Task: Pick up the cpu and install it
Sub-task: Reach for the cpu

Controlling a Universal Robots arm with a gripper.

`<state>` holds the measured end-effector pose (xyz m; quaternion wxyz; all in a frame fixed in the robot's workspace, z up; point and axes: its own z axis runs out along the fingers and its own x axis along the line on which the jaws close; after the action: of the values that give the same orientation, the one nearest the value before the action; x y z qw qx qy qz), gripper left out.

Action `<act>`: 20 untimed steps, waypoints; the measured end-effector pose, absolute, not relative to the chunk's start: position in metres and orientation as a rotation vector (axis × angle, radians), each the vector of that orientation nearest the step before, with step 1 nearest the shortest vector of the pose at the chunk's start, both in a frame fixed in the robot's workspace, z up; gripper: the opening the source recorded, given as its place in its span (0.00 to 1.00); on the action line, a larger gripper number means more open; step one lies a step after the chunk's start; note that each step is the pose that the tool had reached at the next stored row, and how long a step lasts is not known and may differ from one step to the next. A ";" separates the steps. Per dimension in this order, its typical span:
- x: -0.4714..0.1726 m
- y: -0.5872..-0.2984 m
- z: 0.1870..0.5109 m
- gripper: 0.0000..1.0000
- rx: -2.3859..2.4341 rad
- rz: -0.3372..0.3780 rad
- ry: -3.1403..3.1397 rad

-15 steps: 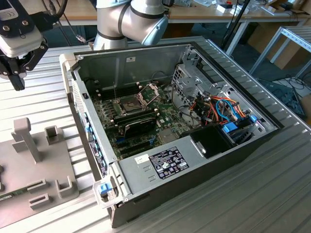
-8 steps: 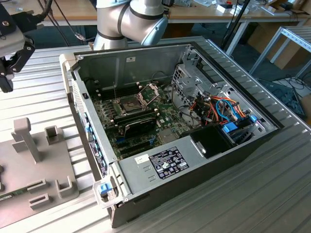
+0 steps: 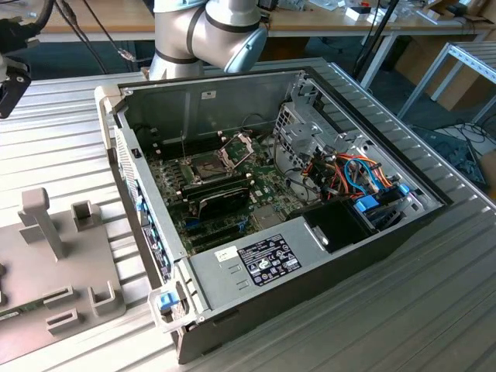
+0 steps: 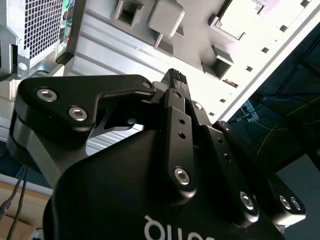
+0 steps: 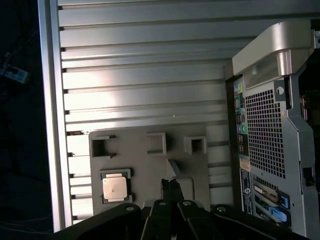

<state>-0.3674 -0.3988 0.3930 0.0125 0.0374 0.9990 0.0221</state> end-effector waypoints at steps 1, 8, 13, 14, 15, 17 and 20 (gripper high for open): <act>-0.371 -0.399 0.393 0.11 0.116 0.069 3.114; -0.387 -0.399 0.393 0.11 0.117 0.069 3.114; -0.395 -0.399 0.393 0.11 0.116 0.069 3.114; -0.395 -0.399 0.393 0.11 0.116 0.069 3.114; -0.395 -0.399 0.393 0.11 0.117 0.069 3.114; -0.395 -0.399 0.393 0.11 0.116 0.069 3.114; -0.395 -0.399 0.393 0.11 0.117 0.069 3.114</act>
<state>-0.3953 -0.3988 0.3929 0.0125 0.0374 0.9990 0.0221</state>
